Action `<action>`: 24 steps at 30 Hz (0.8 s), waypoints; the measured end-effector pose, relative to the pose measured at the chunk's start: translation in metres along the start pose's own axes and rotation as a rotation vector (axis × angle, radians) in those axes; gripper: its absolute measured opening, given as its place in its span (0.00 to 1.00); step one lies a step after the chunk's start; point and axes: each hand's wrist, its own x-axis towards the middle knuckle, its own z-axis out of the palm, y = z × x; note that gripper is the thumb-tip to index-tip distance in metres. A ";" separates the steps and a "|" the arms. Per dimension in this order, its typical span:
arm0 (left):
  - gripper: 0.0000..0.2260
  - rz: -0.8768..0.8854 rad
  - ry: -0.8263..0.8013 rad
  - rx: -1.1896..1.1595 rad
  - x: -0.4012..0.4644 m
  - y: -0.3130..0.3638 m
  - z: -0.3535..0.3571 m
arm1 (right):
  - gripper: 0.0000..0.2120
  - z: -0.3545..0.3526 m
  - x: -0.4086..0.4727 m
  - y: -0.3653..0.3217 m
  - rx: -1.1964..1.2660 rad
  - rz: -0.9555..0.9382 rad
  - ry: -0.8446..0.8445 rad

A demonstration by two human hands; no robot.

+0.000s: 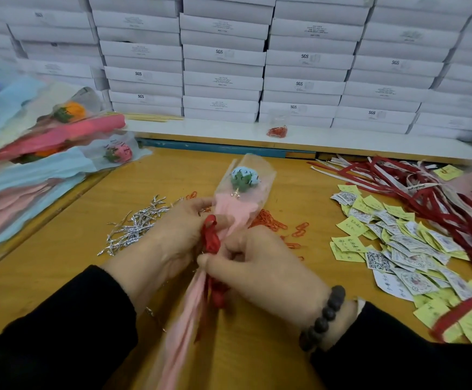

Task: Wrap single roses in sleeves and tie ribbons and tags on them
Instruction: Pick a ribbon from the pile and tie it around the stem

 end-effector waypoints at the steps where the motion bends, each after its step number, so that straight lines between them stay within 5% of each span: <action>1: 0.10 -0.005 -0.013 -0.008 0.000 0.001 -0.001 | 0.17 -0.004 0.002 0.002 0.045 0.021 0.038; 7: 0.19 -0.089 -0.169 -0.015 -0.003 0.011 -0.008 | 0.15 -0.037 0.022 0.035 0.338 0.314 0.366; 13: 0.24 -0.146 -0.294 0.062 -0.005 0.014 -0.011 | 0.15 -0.045 0.031 0.056 0.710 0.409 0.364; 19: 0.18 -0.220 -0.427 0.065 -0.008 0.017 -0.011 | 0.06 -0.049 0.031 0.063 0.952 0.354 0.433; 24: 0.24 -0.249 -0.299 0.231 -0.004 0.027 -0.011 | 0.05 -0.041 0.031 0.061 0.930 0.340 0.298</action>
